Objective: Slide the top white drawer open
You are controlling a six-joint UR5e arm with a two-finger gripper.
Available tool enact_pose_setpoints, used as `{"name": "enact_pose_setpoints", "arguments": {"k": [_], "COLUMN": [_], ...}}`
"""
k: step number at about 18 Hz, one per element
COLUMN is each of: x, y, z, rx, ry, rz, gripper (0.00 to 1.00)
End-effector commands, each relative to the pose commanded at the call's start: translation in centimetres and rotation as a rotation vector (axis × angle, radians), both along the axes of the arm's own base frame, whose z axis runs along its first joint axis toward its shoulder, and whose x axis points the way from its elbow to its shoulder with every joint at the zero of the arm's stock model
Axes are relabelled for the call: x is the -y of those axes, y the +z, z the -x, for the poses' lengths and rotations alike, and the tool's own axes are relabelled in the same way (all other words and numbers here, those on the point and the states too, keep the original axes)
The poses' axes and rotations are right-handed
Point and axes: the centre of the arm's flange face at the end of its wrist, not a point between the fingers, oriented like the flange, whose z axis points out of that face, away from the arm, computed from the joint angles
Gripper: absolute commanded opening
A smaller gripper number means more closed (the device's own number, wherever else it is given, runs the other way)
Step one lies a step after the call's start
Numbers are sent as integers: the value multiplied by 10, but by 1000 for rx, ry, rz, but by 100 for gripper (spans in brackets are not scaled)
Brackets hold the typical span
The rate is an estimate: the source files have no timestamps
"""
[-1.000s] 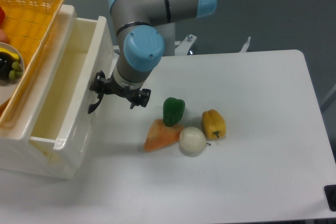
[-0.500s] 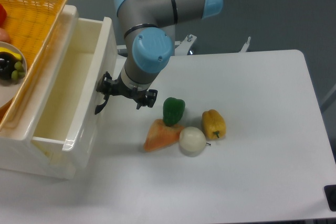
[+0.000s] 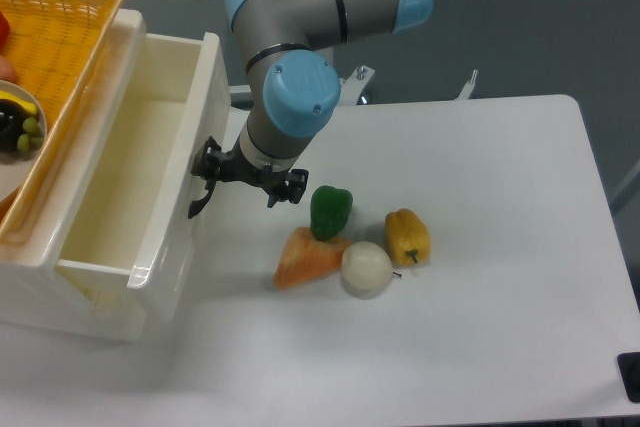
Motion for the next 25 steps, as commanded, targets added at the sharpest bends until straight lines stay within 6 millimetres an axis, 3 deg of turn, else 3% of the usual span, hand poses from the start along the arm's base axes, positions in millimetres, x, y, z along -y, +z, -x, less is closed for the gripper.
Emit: {"name": "enact_pose_setpoints", "arguments": {"k": [16,25], "x": [8,22], "y": [13,11], "z": [20,35], "rx": [-22,-112], "ry": [32,-123], "rz": [-16,24], "gripper": [100,100]}}
